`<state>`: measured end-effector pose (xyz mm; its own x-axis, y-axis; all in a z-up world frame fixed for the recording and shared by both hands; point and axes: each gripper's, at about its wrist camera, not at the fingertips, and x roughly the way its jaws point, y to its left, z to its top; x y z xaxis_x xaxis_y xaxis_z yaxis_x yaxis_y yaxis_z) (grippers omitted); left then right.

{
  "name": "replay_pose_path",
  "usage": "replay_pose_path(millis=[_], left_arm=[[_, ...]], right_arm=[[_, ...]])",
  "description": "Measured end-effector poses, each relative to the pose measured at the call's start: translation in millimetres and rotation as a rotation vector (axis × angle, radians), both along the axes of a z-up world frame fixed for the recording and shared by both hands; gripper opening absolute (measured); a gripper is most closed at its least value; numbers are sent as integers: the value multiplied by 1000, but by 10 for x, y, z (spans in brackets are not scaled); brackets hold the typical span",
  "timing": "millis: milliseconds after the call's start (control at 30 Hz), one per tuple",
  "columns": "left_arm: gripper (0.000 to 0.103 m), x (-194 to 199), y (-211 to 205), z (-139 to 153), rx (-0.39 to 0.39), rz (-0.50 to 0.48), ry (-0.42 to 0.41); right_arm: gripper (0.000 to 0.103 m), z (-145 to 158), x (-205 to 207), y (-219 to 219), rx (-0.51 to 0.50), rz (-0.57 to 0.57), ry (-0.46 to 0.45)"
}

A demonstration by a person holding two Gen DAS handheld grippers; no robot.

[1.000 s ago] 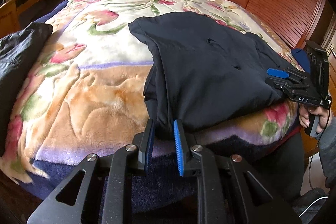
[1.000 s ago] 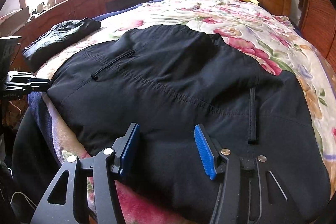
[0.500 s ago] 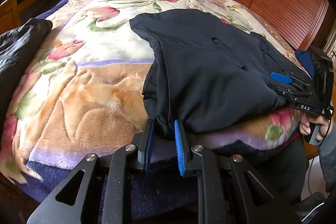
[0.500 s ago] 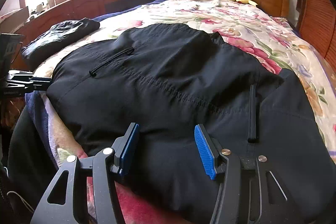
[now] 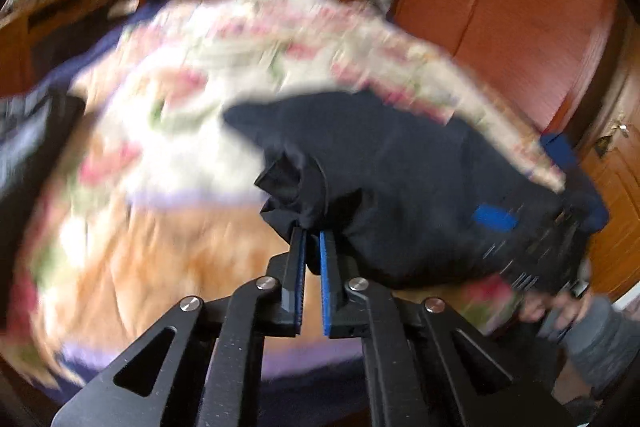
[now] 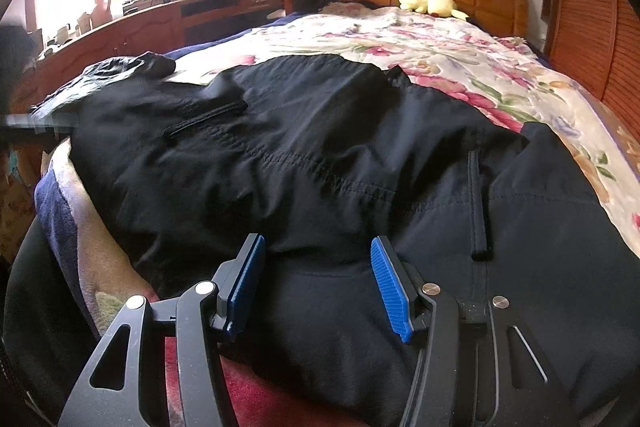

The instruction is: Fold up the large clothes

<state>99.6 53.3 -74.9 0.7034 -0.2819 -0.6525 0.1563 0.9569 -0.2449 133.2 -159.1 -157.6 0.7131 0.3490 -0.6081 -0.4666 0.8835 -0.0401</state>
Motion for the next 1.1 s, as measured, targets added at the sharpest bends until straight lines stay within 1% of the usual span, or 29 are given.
replay_pose_path(millis=[33,67,133,200,267,333,467,567,633,667,733,800,867,933,1000,1067,1100], left_arm=[[5,37,-81,188,-1,-16,-42],[5,74,-157,317,0,-38,-63],[4,194,-437,617,9,-112,-115],[4,289,-757,788,48,-179,-150],[4,404,-1109,894,66,-249,-167],[4,501,-1409,932,75,-309,-171],[3,639,-1971,933,69,-424,-159],[3,701,-2435,864,30,-528,-127],[3,709,-2650,789,-25,-587,-69],[3,725,-2756,725,-33,-605,-49],[3,683,-2890,642,2,-619,-42],[3,663,-2963,522,11,-631,0],[3,647,-2941,467,23,-612,24],[3,626,-2879,475,28,-598,26],[4,594,-2745,524,3,-595,37],[9,562,-2638,601,-9,-573,24],[9,542,-2573,652,-8,-561,11]], right_arm=[[57,-3,-6,-14,12,-4,-2],[57,-8,-11,-33,28,-9,-3],[57,-8,-26,-75,62,-20,-7],[57,9,-63,-122,79,-22,-7],[57,59,-100,-210,110,-27,4],[57,129,-169,-341,134,-42,5],[57,328,-390,-834,151,-168,-54],[57,454,-547,-1347,160,-271,-76],[57,509,-643,-1653,149,-324,-86],[57,527,-682,-1769,134,-343,-90],[57,548,-742,-1971,110,-384,-91],[57,565,-741,-2051,101,-402,-82],[57,581,-759,-2091,99,-409,-84],[57,592,-759,-2070,109,-408,-80],[57,604,-743,-2059,123,-398,-79],[57,618,-731,-1965,125,-384,-90],[57,666,-709,-1919,123,-376,-101]])
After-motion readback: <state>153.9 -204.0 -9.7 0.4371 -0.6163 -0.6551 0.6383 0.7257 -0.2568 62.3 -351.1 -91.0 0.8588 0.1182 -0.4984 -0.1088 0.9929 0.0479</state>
